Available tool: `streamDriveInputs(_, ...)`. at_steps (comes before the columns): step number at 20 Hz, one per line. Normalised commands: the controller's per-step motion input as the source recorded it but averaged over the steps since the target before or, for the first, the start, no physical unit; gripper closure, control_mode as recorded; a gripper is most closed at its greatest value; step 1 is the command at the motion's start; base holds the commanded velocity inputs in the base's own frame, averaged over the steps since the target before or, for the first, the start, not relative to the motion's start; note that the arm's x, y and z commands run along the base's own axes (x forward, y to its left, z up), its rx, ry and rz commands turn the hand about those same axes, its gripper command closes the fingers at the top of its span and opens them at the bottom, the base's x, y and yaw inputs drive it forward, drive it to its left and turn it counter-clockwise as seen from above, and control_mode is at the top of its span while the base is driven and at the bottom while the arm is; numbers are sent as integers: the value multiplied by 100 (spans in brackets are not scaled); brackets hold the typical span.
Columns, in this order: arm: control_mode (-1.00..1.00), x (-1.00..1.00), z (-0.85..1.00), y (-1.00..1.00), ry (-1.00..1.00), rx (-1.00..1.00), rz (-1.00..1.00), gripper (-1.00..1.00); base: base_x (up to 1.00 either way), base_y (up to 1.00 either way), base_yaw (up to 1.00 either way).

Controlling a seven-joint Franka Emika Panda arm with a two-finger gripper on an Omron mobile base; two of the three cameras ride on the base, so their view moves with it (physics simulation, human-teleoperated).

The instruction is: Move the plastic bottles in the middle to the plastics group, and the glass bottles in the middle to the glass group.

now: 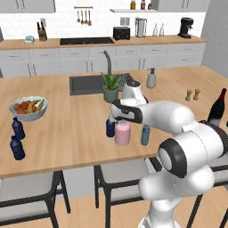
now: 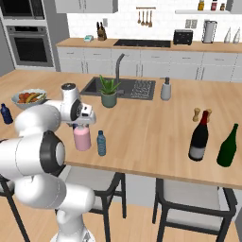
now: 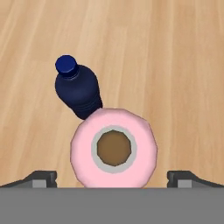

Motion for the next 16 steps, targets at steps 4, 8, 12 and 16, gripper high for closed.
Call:
streamDriveInputs(4, -100, 15, -10, 0, 0, 0, 6, -100, 0, 0, 0)
streamDriveInputs(8, -100, 11, -6, 0, 0, 0, 4, -100, 0, 0, 0)
streamDriveInputs(12, -100, 14, -2, 1, 0, 0, 4, -100, 0, 0, 0)
streamDriveInputs(16, -100, 9, -1, 5, 0, 0, 1, -100, 0, 0, 0)
